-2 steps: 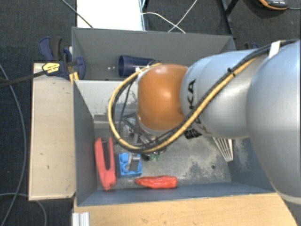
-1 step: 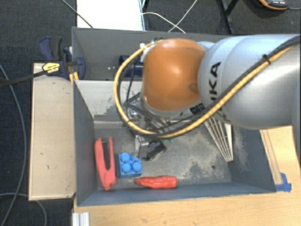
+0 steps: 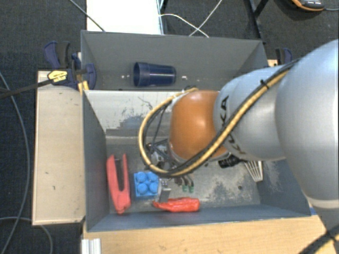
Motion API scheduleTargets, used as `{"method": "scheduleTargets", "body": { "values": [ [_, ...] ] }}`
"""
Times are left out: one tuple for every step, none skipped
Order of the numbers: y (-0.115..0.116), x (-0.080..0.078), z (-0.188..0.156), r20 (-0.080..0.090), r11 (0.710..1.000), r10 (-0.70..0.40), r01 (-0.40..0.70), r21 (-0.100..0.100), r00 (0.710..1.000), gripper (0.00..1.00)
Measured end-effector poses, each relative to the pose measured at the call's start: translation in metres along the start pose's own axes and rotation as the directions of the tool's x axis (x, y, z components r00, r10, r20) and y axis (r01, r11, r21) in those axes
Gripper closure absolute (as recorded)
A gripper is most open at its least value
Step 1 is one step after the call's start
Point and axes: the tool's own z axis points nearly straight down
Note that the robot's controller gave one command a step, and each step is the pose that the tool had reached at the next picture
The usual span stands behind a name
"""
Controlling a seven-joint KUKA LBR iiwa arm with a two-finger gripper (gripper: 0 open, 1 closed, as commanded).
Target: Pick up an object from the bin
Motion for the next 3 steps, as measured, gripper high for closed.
{"method": "scheduleTargets", "body": {
  "values": [
    [0.054,0.000,-0.028,0.032,0.982,-0.191,0.191,-0.010,0.981,0.00],
    [0.019,-0.018,0.029,0.009,0.999,0.043,-0.042,-0.003,0.999,0.00],
    [0.060,0.013,0.010,0.031,0.950,-0.311,0.312,-0.007,0.950,0.00]
  ]
}}
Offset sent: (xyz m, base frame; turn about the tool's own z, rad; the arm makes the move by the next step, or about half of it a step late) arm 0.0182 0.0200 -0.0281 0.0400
